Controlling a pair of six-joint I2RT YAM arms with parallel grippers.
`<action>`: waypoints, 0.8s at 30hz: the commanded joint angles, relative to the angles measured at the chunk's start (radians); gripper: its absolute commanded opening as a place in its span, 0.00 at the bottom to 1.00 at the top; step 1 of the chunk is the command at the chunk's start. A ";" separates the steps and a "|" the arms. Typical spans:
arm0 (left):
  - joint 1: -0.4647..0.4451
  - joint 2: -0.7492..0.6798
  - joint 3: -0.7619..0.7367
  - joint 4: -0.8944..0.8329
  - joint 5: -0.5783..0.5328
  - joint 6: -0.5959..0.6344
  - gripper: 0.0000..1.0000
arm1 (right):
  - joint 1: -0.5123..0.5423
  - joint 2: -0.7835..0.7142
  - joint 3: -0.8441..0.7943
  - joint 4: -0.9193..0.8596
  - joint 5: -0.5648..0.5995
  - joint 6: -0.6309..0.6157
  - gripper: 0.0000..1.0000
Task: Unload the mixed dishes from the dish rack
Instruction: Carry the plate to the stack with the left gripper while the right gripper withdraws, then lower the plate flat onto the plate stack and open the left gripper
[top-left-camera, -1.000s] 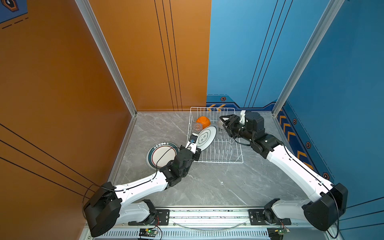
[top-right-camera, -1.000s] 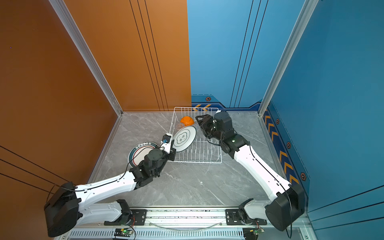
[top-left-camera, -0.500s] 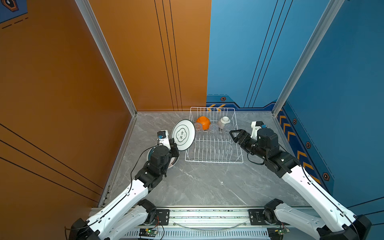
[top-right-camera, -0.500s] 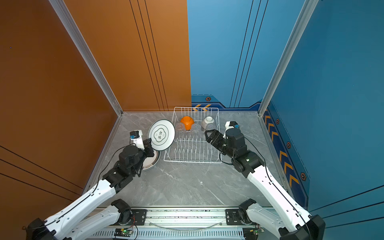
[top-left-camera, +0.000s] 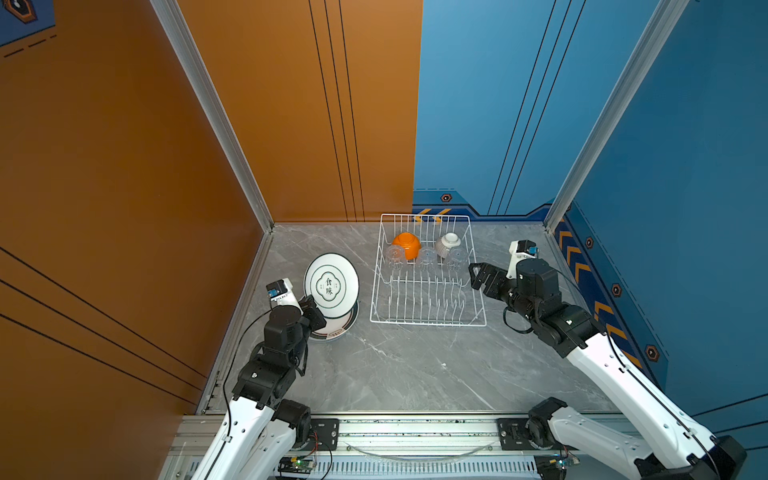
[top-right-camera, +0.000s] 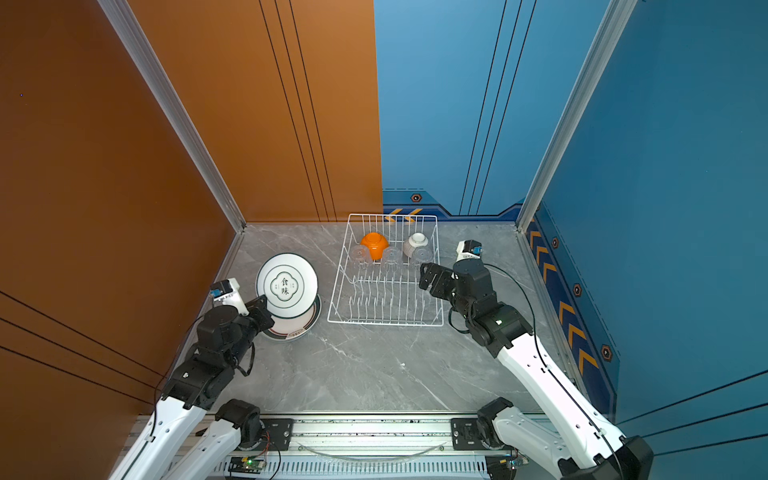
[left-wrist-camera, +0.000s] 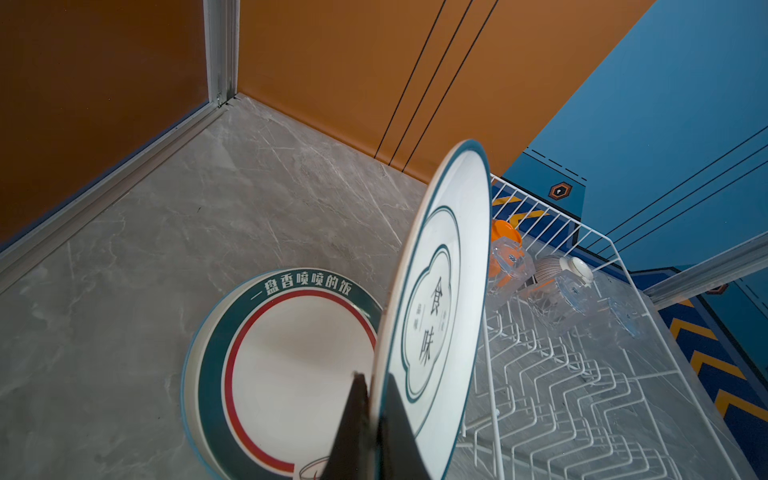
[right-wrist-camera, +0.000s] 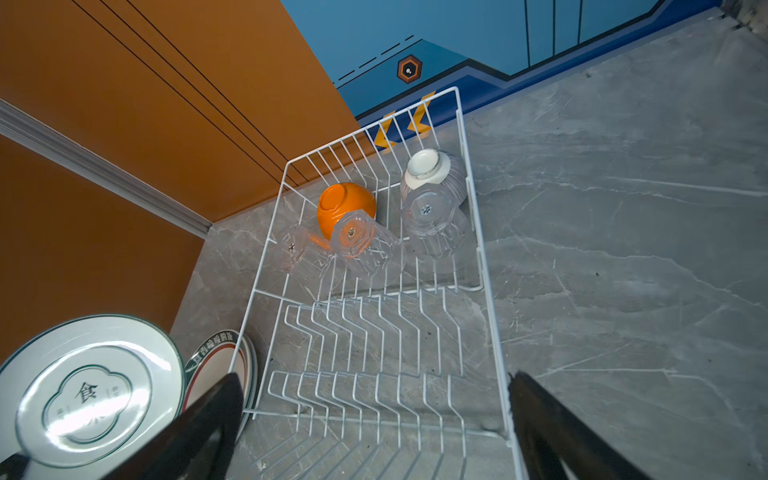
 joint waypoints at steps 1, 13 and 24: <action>0.018 -0.035 -0.027 -0.018 0.056 -0.078 0.00 | -0.003 -0.011 -0.032 0.018 0.129 -0.075 1.00; 0.040 0.083 -0.025 0.046 0.142 -0.111 0.00 | -0.005 0.009 -0.026 0.089 0.373 -0.184 1.00; 0.183 0.136 -0.049 0.057 0.213 -0.140 0.00 | -0.004 0.071 -0.029 0.136 0.348 -0.158 1.00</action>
